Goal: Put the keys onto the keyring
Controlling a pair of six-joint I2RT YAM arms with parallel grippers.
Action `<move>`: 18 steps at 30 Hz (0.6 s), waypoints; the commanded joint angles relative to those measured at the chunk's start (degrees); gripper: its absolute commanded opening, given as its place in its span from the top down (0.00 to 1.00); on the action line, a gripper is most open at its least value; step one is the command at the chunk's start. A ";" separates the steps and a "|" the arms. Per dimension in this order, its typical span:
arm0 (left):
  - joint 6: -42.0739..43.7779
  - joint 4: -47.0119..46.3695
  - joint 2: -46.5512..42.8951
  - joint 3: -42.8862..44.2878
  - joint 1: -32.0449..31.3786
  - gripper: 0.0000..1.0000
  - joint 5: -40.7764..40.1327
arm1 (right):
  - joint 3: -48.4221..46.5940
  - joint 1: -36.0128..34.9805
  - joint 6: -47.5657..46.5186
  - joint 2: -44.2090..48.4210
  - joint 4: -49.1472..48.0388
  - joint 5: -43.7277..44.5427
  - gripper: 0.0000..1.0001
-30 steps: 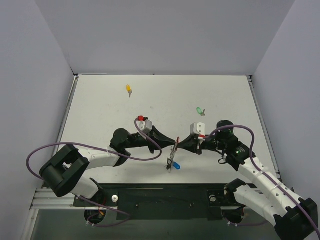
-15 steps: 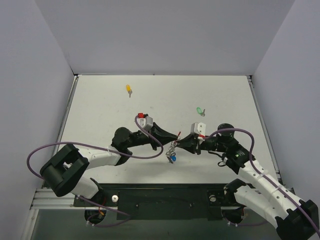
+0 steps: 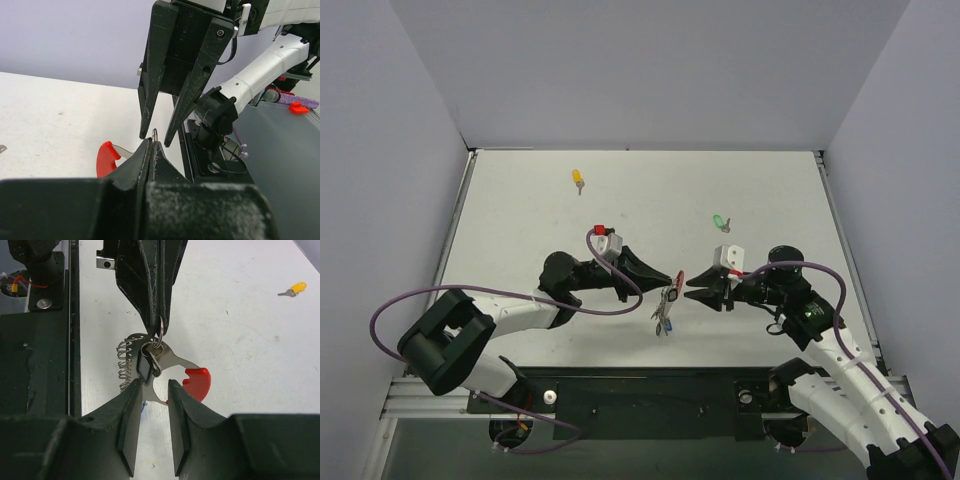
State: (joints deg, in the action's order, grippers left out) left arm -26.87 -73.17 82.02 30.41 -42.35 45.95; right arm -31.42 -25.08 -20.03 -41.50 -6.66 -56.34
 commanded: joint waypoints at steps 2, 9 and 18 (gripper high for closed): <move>-2.92 -19.38 -0.99 2.54 0.34 1.00 2.47 | -1.37 -0.32 -0.80 0.01 -3.36 -4.22 0.76; -2.66 -19.47 0.60 2.98 0.25 1.00 2.91 | 0.48 -3.21 -2.37 -1.31 -6.88 -4.31 0.75; -1.96 -19.82 1.39 3.25 0.16 1.00 3.09 | 1.80 -3.66 -2.91 -2.54 -6.61 -3.17 0.74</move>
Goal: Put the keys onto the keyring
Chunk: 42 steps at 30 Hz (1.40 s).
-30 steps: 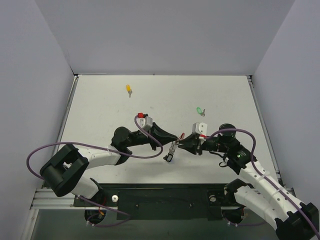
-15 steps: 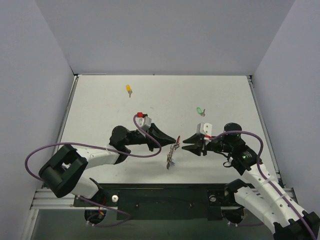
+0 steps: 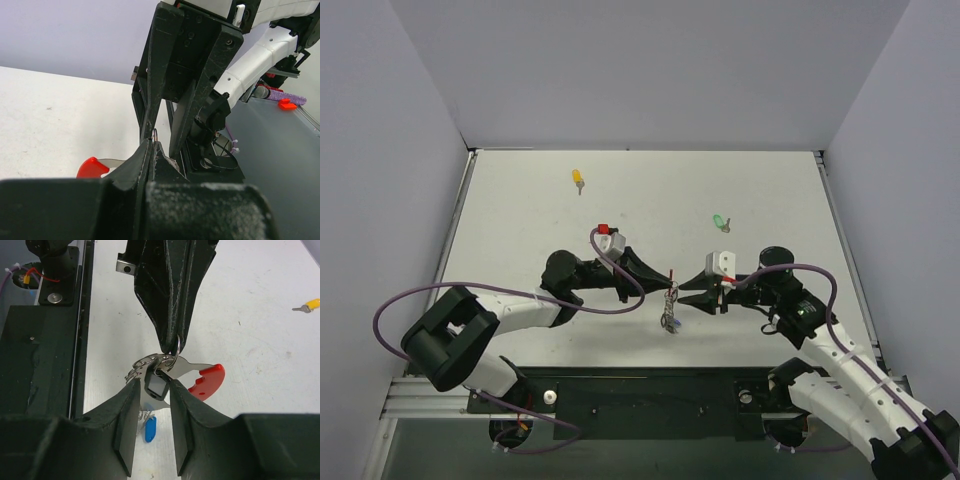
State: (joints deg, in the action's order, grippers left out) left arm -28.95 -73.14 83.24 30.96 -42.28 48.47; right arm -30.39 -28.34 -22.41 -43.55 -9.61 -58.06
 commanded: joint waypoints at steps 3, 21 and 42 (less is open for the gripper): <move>-0.40 -20.19 0.34 3.05 0.09 1.00 0.66 | 1.12 -0.49 0.44 -0.92 -5.33 -0.39 0.74; -1.37 -20.81 1.31 2.70 -0.61 1.00 0.49 | 1.30 -2.07 3.78 -3.82 -13.24 2.25 0.91; 24.71 18.72 -9.32 2.44 0.01 1.00 -0.82 | -1.95 2.76 0.97 -0.48 -0.16 1.73 0.91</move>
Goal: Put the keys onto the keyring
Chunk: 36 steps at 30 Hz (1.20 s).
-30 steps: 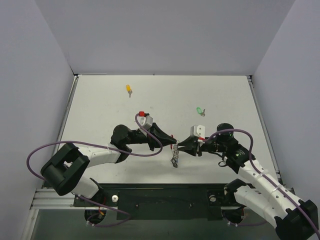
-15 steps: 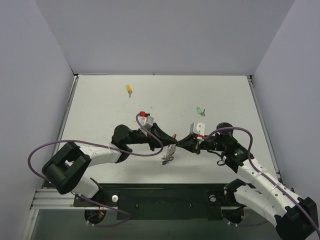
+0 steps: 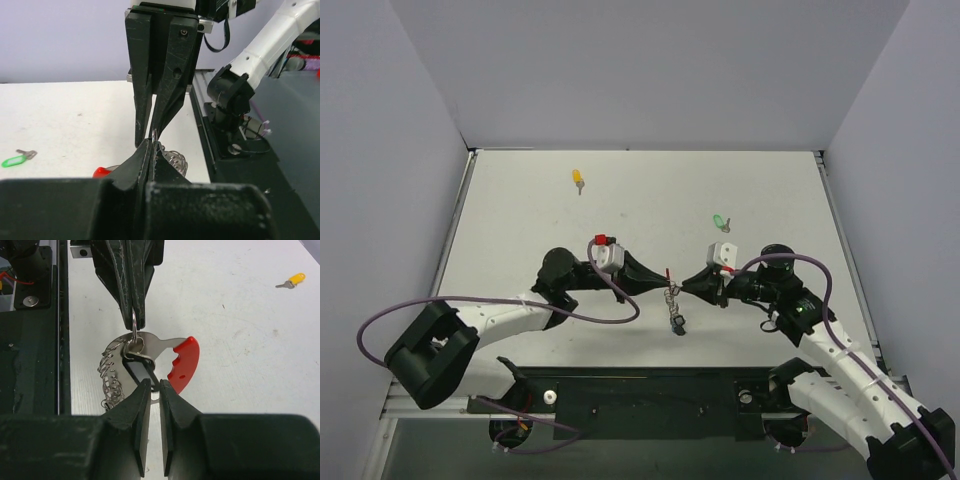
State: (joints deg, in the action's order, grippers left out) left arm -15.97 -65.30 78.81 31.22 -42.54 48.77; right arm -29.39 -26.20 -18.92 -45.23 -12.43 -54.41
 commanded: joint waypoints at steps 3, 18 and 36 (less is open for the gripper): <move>14.20 17.38 -7.08 2.88 0.36 1.00 -2.54 | -3.48 1.06 -3.49 1.37 4.51 -1.93 0.84; -4.60 35.31 -5.68 16.14 3.61 1.00 -16.51 | -13.49 7.99 10.11 -0.47 19.18 7.20 0.57; -18.83 42.36 9.61 30.65 9.84 1.00 -32.07 | -46.79 30.22 -1.64 -10.74 63.04 14.95 0.46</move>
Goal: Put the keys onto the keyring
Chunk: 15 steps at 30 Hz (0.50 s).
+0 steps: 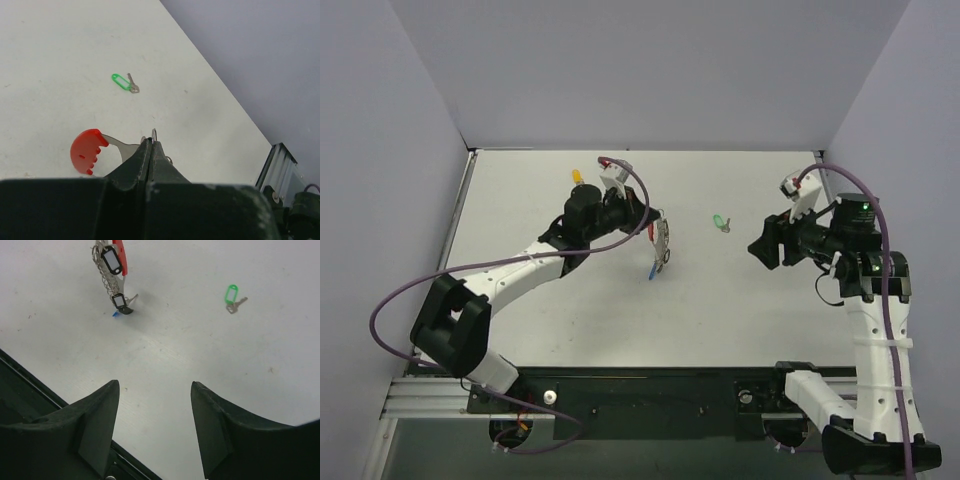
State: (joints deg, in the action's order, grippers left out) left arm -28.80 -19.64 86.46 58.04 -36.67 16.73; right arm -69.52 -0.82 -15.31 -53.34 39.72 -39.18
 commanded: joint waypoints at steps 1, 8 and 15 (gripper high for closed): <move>-6.44 -3.39 2.48 4.36 4.49 1.00 -0.73 | -7.47 5.65 -6.13 -3.51 13.16 -0.55 0.45; -6.36 0.74 -0.84 3.23 16.68 1.00 -3.72 | -6.79 14.26 -9.29 -6.26 15.21 -11.44 0.37; -5.39 1.89 -4.80 -7.14 34.00 1.00 -6.00 | 3.58 14.27 -8.60 -4.49 10.56 -16.10 0.36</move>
State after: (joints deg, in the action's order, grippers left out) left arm -33.91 -17.06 85.14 54.59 -10.46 13.23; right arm -70.87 13.26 -24.08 -58.72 51.59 -49.32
